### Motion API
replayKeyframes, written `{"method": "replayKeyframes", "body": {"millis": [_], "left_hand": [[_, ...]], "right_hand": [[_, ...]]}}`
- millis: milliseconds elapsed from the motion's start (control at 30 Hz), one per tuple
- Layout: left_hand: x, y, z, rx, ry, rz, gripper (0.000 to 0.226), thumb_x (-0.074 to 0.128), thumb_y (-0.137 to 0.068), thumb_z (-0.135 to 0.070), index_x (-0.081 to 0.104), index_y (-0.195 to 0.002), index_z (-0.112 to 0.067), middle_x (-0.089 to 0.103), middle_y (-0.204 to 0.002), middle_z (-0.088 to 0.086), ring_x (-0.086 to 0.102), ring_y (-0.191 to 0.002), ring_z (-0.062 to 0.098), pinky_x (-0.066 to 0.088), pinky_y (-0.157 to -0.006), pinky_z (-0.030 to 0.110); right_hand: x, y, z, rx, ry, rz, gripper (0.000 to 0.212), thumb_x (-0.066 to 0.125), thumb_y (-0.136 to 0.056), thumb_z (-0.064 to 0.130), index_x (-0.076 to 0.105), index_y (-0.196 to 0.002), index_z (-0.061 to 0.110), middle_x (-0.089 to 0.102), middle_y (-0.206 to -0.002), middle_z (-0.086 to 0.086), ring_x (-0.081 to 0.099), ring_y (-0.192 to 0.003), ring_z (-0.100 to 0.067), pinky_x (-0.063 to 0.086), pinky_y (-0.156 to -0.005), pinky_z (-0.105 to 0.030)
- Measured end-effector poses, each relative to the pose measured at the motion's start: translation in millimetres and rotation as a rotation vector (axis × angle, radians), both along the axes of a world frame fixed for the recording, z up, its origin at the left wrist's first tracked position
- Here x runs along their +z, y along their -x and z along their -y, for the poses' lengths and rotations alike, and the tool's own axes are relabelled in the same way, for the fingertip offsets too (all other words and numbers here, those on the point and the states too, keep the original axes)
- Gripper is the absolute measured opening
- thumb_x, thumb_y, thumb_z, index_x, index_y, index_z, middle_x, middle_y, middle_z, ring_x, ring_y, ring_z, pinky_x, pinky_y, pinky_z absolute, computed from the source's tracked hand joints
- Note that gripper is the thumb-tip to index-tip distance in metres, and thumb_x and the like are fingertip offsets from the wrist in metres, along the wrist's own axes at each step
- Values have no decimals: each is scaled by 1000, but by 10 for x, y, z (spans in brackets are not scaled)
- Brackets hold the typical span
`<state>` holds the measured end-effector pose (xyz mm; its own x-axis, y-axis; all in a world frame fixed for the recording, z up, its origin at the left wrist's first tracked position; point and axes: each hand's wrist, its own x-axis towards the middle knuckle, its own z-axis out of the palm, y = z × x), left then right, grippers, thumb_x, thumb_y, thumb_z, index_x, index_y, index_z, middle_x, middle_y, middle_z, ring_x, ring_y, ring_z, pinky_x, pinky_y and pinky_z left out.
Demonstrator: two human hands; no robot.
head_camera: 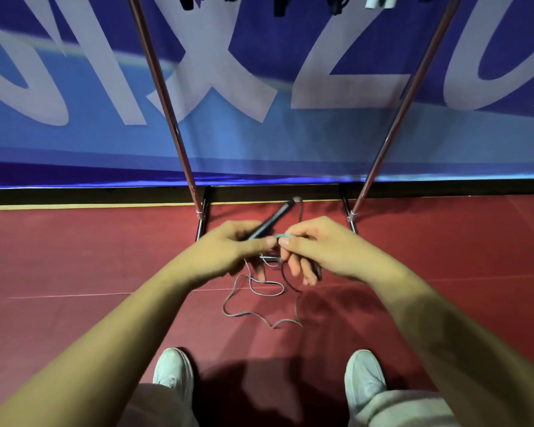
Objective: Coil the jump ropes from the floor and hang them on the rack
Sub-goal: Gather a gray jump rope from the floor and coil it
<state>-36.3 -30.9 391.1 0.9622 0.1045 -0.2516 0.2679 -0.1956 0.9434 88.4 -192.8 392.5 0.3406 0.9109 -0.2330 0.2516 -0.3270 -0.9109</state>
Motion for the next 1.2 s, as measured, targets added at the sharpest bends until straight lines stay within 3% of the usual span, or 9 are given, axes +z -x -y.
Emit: {"method": "replayKeyframes", "body": {"millis": [133, 300, 400, 600, 800, 900, 1000, 1100, 1200], "left_hand": [[15, -4, 5, 39, 75, 81, 21, 64, -88, -27, 59, -77, -10, 46, -52, 3, 41, -37, 15, 22, -40, 23], [60, -3, -90, 324, 416, 266, 19, 58, -85, -22, 56, -69, -13, 31, -53, 0, 32, -35, 15, 19, -41, 25], [70, -5, -138, 354, 212, 242, 19, 60, -92, -19, 59, -79, -7, 47, -56, 3, 41, -39, 17, 26, -41, 22], [-203, -65, -200, 618, -83, -9, 16, 59, -97, -16, 66, -111, -11, 70, -95, 10, 72, -69, 25, 46, -48, 17], [-149, -68, 123, 272, 354, -111, 23, 53, -98, -20, 64, -112, -6, 70, -103, 17, 67, -92, 29, 50, -85, 40], [-124, -4, 235, 41, 529, -214, 35, 52, -93, -30, 58, -118, -4, 70, -104, 23, 70, -85, 36, 58, -66, 35], [-172, -7, 238, 7, 593, -188, 38, 60, -94, -30, 54, -117, 0, 64, -79, 14, 57, -46, 22, 39, -39, 21], [-188, -36, 202, -11, 656, -173, 20, 57, -94, -26, 62, -103, -8, 44, -67, 7, 37, -37, 12, 19, -39, 22], [-214, -31, 176, -31, 600, -226, 23, 58, -93, -31, 55, -100, -9, 36, -61, 5, 33, -35, 12, 19, -39, 19]], "right_hand": [[-42, -50, 63, -19, 73, 44, 32, 55, -99, 20, 59, -74, 2, 65, -64, -6, 60, -55, -19, 44, -60, -38], [-130, -182, 134, -26, 163, 225, 31, 62, -94, 34, 66, -79, 8, 58, -68, 0, 50, -67, -8, 44, -71, -36], [-117, -225, 169, -60, 117, 227, 26, 62, -95, 30, 69, -79, 11, 70, -77, -5, 56, -72, -9, 49, -79, -39], [-79, -132, 151, -209, 51, -122, 22, 64, -94, 24, 75, -84, 7, 63, -79, -8, 57, -73, -13, 50, -63, -24], [71, -167, 73, -458, -123, -669, 19, 58, -94, 14, 66, -86, -1, 59, -66, -9, 56, -52, -15, 52, -50, -26], [80, -208, 59, -594, -189, -782, 20, 60, -93, 14, 64, -84, -3, 58, -67, -12, 56, -49, -16, 52, -48, -25], [31, -222, 80, -619, -170, -700, 20, 63, -93, 17, 61, -86, -2, 55, -72, -15, 55, -50, -17, 52, -48, -27], [-50, -260, 102, -644, 3, -203, 37, 72, -85, 39, 64, -85, 2, 57, -73, -9, 57, -57, -17, 50, -53, -29], [-102, -309, 112, -634, 11, 154, 47, 77, -76, 49, 63, -107, 17, 63, -100, 0, 62, -85, -11, 47, -75, -24]]}}
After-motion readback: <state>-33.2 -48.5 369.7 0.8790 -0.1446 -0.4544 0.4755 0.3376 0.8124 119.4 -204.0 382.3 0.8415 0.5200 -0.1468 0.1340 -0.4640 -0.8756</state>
